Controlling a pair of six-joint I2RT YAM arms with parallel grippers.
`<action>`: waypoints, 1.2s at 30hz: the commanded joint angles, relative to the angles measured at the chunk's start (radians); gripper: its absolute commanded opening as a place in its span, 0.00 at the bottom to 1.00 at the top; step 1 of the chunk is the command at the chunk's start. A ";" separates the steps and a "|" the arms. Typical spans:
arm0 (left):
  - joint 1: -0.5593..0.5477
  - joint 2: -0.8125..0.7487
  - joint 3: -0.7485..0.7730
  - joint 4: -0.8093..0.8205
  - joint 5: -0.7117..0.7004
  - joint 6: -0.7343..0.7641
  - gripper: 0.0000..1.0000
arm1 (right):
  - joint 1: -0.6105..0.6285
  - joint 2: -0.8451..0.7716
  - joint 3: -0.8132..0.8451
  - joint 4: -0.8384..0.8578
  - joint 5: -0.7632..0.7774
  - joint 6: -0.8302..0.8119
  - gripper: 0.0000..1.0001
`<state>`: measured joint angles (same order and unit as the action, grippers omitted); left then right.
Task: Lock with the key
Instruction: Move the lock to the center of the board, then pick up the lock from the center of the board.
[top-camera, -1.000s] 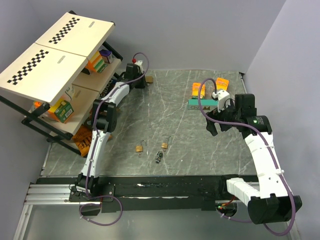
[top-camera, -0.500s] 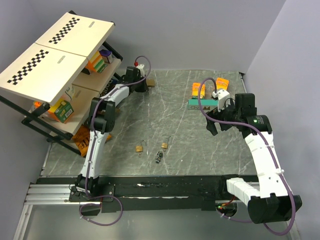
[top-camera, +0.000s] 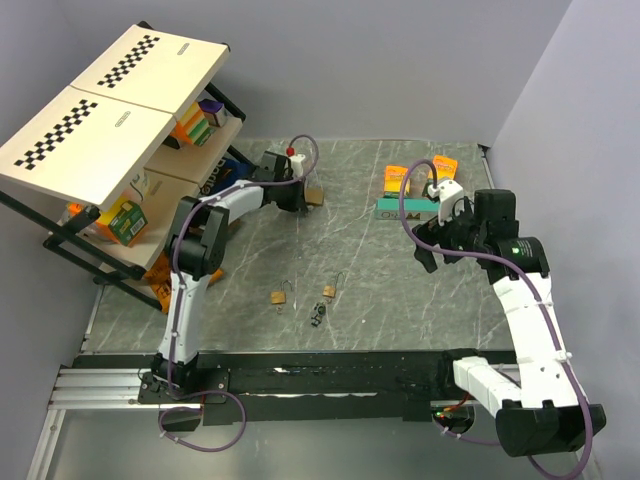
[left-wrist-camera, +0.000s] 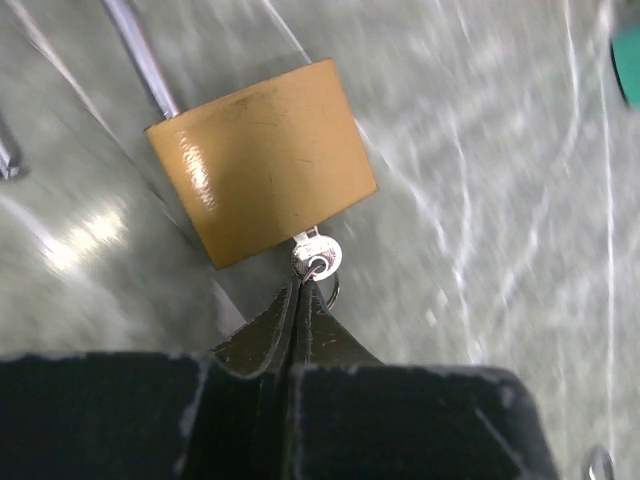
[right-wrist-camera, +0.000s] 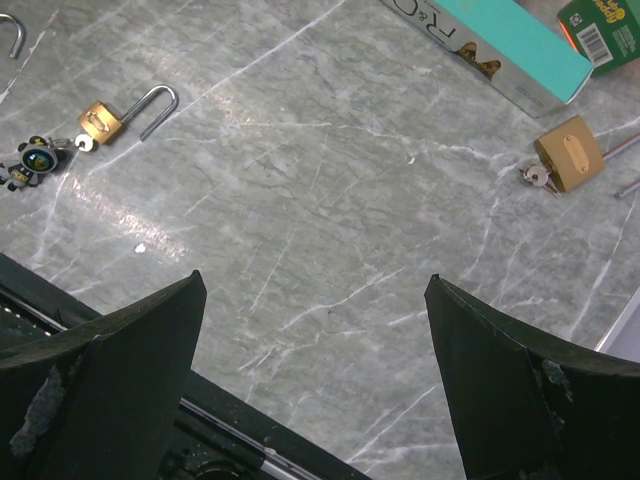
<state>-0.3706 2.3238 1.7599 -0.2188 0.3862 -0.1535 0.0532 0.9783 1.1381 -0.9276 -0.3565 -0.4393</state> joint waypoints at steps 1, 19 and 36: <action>-0.007 -0.076 -0.059 -0.125 0.039 0.054 0.03 | -0.007 -0.033 -0.008 0.018 -0.007 0.002 1.00; -0.060 -0.113 0.117 -0.188 -0.231 0.026 0.98 | -0.007 0.005 0.026 0.067 -0.027 0.082 1.00; -0.137 0.114 0.288 -0.243 -0.385 0.066 0.96 | -0.007 0.033 0.084 0.093 0.022 0.129 1.00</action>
<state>-0.4942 2.4115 2.0071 -0.4374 0.0391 -0.0978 0.0532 1.0115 1.1801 -0.8536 -0.3328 -0.3168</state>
